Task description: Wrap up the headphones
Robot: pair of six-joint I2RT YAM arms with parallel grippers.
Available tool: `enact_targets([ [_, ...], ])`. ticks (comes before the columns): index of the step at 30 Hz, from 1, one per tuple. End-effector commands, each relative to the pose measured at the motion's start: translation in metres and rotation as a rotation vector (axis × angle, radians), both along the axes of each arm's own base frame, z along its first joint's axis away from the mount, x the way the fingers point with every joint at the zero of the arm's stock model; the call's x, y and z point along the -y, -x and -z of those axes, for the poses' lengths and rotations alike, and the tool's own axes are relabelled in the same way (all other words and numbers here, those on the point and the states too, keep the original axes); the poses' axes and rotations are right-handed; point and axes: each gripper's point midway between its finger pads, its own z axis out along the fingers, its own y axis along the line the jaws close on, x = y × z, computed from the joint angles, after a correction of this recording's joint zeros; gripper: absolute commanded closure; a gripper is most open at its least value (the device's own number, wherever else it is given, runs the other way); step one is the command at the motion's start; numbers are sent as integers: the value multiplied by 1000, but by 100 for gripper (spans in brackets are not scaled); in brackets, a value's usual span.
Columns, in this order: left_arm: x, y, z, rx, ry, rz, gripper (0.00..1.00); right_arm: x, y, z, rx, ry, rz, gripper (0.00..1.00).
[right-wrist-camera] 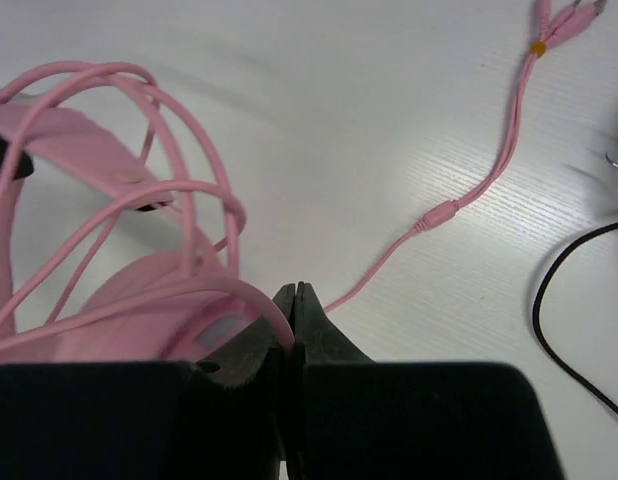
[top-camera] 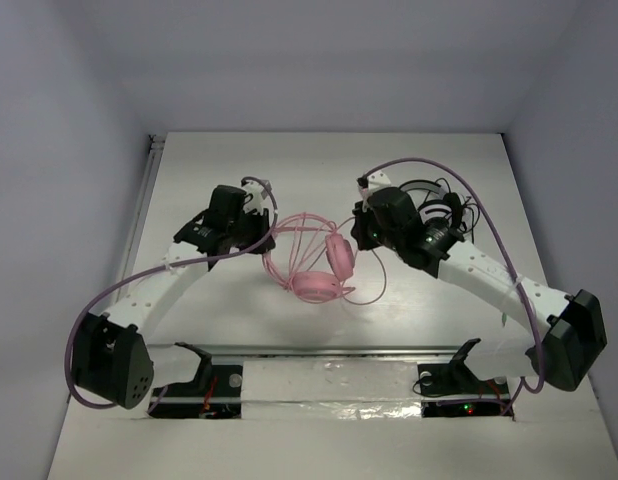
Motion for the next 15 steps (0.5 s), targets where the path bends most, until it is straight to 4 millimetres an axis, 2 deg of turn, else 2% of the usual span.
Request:
enact_targets([
  [1, 34, 10, -52, 70, 220, 140, 100, 10, -29, -35, 145, -137, 125, 98],
  [3, 35, 9, -61, 83, 246, 146, 100, 9, -31, -38, 155, -169, 126, 96],
  [4, 39, 15, -69, 86, 274, 175, 100, 7, -30, -33, 141, -183, 98, 94],
  [5, 41, 15, -77, 98, 290, 186, 100, 2, -29, -39, 158, -215, 77, 93],
  [6, 40, 14, -83, 108, 302, 185, 100, 4, -31, -39, 156, -232, 79, 93],
  [7, 44, 16, -96, 128, 325, 210, 100, -2, -26, -33, 133, -256, 25, 93],
  [9, 45, 17, -110, 143, 354, 220, 100, -3, -29, -40, 158, -314, -6, 92],
  [12, 47, 17, -142, 179, 429, 243, 100, -22, -19, -45, 151, -432, -129, 92],
  [13, 48, 16, -150, 191, 442, 240, 100, -31, -9, -48, 141, -476, -199, 91],
  [14, 46, 11, -168, 231, 460, 231, 100, -38, -6, -57, 171, -522, -238, 91],
  [15, 47, 9, -178, 246, 474, 230, 100, -41, 0, -51, 155, -544, -268, 90],
])
